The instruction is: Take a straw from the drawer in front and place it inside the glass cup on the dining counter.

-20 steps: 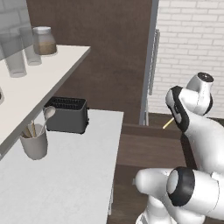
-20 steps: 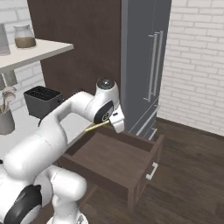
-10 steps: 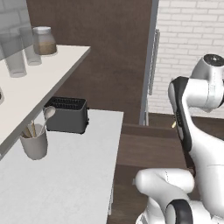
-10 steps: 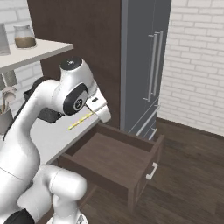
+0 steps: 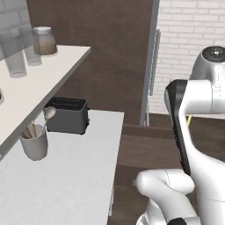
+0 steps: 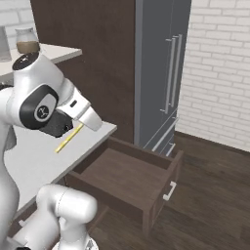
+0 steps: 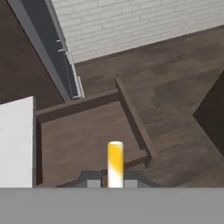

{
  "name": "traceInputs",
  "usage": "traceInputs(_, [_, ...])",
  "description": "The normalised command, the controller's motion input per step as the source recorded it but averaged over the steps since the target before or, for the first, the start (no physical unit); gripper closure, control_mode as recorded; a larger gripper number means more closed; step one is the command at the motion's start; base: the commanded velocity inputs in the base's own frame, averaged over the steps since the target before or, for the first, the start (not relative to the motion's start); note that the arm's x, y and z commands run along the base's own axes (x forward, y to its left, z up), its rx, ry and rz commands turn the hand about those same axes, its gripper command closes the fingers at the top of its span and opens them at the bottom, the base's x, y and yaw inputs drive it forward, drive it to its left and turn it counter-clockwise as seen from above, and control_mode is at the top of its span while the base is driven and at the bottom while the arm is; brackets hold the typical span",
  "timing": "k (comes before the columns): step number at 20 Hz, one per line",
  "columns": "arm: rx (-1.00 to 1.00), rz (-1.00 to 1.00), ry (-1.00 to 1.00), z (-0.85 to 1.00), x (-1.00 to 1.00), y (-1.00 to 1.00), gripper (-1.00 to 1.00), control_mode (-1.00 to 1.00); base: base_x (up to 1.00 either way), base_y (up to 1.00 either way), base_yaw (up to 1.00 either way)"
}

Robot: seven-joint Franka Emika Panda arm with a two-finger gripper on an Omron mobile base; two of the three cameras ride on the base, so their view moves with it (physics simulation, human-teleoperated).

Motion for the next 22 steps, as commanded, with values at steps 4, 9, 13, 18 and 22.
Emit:
traceInputs(4, [-0.03,0.01,0.0,0.03,-0.16,0.0,1.0,1.0,-0.61,0.0,0.0])
traceInputs(9, [0.0,0.0,0.0,0.0,0.0,0.0,1.0,1.0,-1.0,-0.12,-0.02])
traceInputs(13, [0.0,0.0,0.0,0.0,0.0,0.0,1.0,1.0,-0.88,-0.71,-0.09])
traceInputs(18, [0.0,0.0,0.0,0.0,0.0,0.0,1.0,1.0,-0.27,-1.0,0.0])
traceInputs(22, [0.0,0.0,0.0,0.0,0.0,0.0,1.0,1.0,0.03,-1.0,0.0])
